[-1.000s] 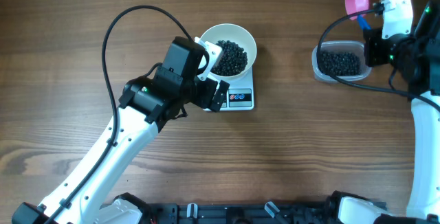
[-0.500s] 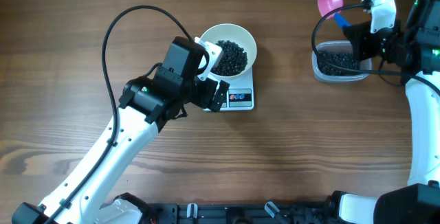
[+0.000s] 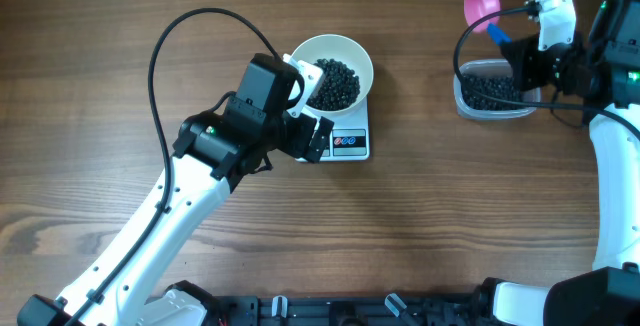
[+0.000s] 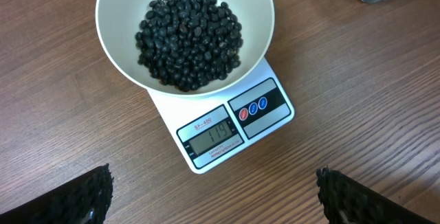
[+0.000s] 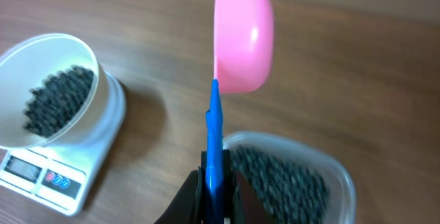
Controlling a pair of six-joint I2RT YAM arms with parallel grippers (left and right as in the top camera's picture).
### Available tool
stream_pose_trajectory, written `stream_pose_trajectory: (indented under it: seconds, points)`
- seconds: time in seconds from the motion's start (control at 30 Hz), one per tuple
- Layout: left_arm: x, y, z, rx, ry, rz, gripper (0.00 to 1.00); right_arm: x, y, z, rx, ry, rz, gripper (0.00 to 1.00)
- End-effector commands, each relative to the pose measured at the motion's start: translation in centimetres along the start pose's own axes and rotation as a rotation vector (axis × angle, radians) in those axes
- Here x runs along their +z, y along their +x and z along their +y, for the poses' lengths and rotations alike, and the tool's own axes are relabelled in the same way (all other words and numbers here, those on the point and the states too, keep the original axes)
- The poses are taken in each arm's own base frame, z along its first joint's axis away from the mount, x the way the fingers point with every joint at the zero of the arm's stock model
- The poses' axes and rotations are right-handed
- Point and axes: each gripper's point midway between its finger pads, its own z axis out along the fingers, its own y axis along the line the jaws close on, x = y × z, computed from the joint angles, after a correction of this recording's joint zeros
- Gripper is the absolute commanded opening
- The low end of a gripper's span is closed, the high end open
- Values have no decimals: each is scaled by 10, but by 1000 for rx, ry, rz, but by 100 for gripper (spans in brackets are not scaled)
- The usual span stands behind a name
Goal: Scoop item into bowl and weigh 150g on scale
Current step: 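Return the empty scoop right to the bean tub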
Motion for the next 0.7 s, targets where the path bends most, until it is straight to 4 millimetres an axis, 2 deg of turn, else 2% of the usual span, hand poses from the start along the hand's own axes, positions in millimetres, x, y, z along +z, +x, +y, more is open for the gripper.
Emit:
stream_pose_trajectory:
  seconds: [0.0,0.1,0.27,0.4,0.57,0.67]
  points:
    - [3,4,-4,18,17,14,100,0,17,-31,8,178,90,4]
    - [4,4,-4,18,17,14,100,-4,31,-43,16,253,157,5]
    - [3,4,-4,18,17,14,100,-8,63,-29,55,204,286,4]
    - [3,4,-4,18,17,14,100,-11,76,-23,72,186,342,4]
    - [3,4,-4,18,17,14,100,-15,95,-40,65,293,419,4]
    - [4,4,-4,18,17,14,100,-12,102,-42,71,294,427,4]
